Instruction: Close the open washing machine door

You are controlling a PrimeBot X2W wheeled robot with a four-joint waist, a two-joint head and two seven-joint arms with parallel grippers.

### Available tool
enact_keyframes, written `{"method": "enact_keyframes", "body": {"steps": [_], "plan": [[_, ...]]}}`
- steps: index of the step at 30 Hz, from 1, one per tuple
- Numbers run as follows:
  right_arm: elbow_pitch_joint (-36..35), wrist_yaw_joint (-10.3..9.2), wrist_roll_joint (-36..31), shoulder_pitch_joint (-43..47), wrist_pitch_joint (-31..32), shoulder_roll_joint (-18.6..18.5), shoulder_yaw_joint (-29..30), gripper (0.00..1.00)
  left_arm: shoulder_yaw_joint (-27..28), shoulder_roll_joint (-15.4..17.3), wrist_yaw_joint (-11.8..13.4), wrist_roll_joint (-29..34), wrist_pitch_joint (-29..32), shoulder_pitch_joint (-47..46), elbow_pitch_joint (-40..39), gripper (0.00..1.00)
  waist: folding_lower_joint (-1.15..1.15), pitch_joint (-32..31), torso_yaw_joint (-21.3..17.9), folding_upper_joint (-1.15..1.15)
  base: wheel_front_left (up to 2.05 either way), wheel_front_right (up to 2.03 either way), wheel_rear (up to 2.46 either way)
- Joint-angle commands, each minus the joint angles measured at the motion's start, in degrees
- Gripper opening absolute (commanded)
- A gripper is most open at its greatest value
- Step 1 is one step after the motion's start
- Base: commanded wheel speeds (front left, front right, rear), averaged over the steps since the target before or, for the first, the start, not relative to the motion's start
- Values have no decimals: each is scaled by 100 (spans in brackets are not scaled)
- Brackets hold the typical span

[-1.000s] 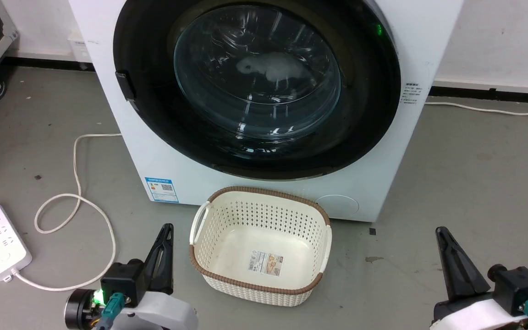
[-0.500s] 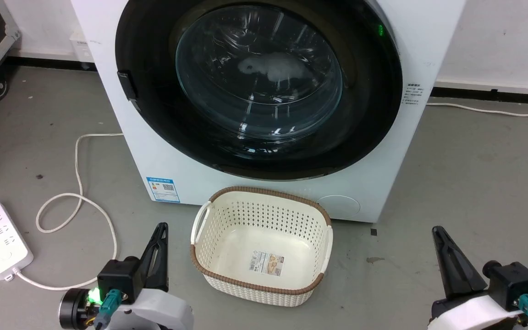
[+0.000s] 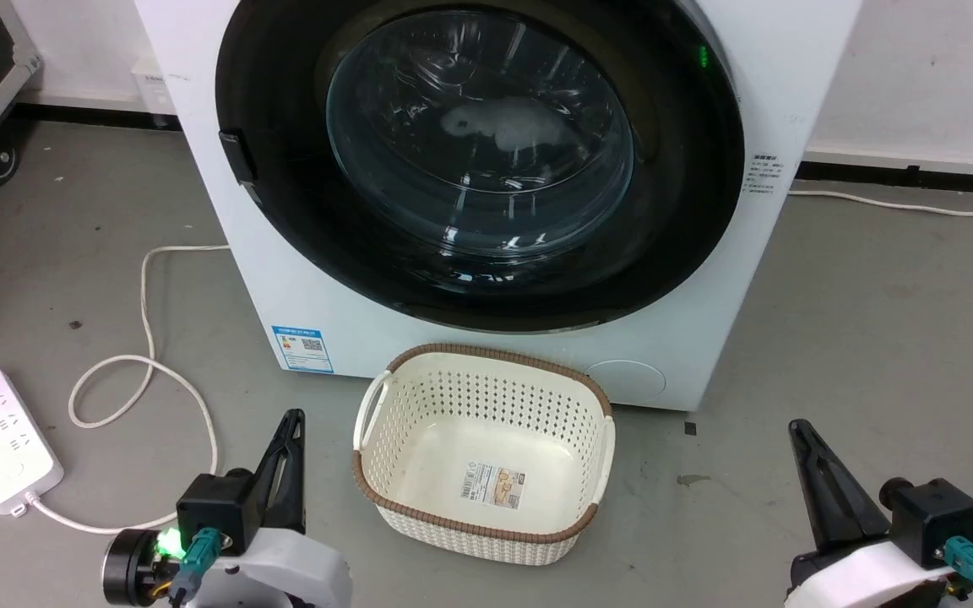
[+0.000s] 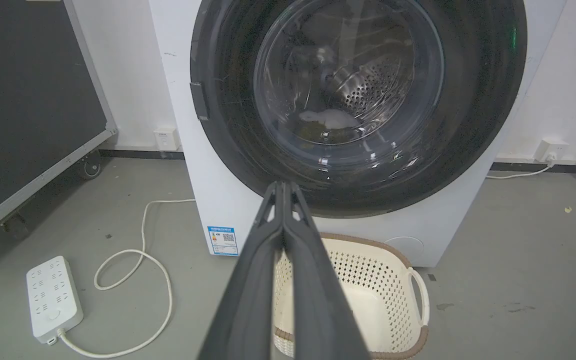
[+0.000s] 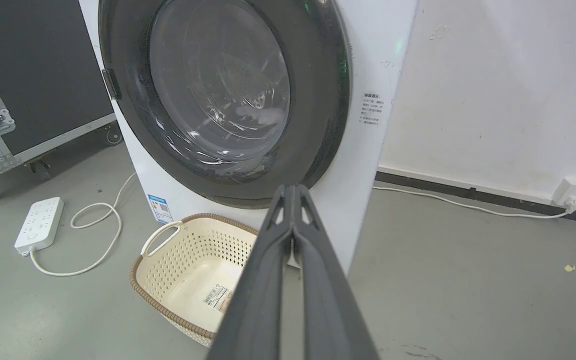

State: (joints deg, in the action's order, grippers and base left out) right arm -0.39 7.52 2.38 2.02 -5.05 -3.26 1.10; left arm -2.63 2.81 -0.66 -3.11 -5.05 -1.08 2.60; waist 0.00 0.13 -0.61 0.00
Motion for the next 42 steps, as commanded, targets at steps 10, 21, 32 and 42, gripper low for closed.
{"method": "enact_keyframes", "body": {"steps": [10,21,32,42], "plan": [[23,-2,-90,-118,143,28,-36,0,87,6,37,111,145,81,-92,0,0,-4,16,0,0,0,0],[30,-3,-153,-154,296,32,-68,0,161,6,50,196,297,92,-163,0,0,-8,35,0,0,0,0],[35,-3,-206,-184,426,36,-94,0,225,7,60,268,426,102,-223,0,0,-11,51,0,0,0,0],[39,-3,-238,-202,505,38,-110,0,263,7,66,311,505,108,-260,0,0,-13,61,0,0,0,0]]}}
